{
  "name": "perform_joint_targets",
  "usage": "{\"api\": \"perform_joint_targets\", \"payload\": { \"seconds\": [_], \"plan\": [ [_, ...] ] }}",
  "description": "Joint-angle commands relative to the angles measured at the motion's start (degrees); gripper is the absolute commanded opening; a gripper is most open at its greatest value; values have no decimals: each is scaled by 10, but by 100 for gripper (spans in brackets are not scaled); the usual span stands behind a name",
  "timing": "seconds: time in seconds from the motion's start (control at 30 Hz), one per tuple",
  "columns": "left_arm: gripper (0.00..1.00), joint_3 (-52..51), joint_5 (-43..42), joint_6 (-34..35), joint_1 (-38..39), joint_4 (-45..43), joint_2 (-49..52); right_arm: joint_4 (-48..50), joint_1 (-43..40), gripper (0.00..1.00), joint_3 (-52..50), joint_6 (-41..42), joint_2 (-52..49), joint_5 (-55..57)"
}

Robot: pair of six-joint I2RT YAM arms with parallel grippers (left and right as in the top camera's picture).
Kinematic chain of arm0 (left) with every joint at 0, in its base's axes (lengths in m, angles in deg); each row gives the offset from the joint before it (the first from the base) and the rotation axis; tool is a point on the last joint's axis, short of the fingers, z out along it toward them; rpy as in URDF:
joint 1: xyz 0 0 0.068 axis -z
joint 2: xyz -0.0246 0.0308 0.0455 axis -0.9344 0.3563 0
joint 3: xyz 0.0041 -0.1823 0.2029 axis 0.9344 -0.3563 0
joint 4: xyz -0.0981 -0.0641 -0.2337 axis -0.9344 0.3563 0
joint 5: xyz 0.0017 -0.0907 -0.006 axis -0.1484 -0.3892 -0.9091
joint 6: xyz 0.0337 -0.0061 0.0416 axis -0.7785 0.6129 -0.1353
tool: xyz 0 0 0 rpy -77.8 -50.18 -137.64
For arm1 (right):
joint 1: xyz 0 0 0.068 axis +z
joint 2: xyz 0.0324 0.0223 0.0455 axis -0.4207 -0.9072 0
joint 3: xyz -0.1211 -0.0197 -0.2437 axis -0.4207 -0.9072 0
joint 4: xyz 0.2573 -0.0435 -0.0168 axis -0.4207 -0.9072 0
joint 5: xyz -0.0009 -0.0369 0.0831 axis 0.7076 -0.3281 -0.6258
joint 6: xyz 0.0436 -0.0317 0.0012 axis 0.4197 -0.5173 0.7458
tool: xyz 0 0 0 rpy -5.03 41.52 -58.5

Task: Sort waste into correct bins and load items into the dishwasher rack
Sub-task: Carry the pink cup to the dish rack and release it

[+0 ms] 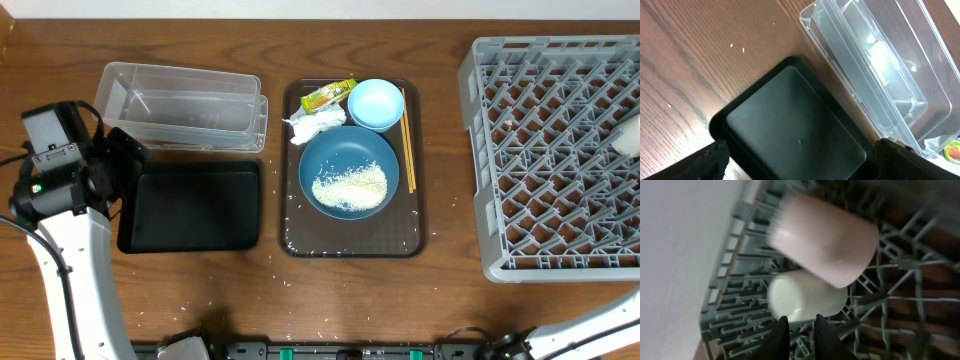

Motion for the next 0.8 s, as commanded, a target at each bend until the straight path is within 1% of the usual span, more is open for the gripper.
{"api": "perform_joint_targets", "payload": {
  "seconds": [0.0, 0.13, 0.23, 0.27, 0.33, 0.47, 0.5, 0.53, 0.57, 0.63, 0.77],
  "plan": [
    [95, 12, 5, 0, -2, 2, 2, -14, 3, 16, 5, 16, 90, 55],
    [95, 12, 5, 0, -2, 2, 2, -24, 13, 16, 5, 19, 159, 61],
    [95, 12, 5, 0, -2, 2, 2, -21, 38, 17, 5, 19, 203, 111],
    [95, 12, 5, 0, -2, 2, 2, -12, 49, 13, 5, 19, 211, 133],
    [95, 12, 5, 0, -2, 2, 2, 7, 75, 1, 5, 19, 217, 189],
    [95, 12, 5, 0, -2, 2, 2, 54, 141, 1, 4, 12, 195, 332],
    [96, 12, 5, 0, -2, 2, 2, 71, 155, 1, 4, -1, 184, 357],
    [96, 12, 5, 0, -2, 2, 2, 99, 171, 1, 4, -33, 169, 386],
    [95, 12, 5, 0, -2, 2, 2, 121, 184, 1, 4, -60, 154, 409],
    [95, 12, 5, 0, -2, 2, 2, 155, 202, 1, 4, -89, 129, 442],
    [95, 12, 5, 0, -2, 2, 2, 211, 223, 1, 4, -101, 69, 505]
  ]
}}
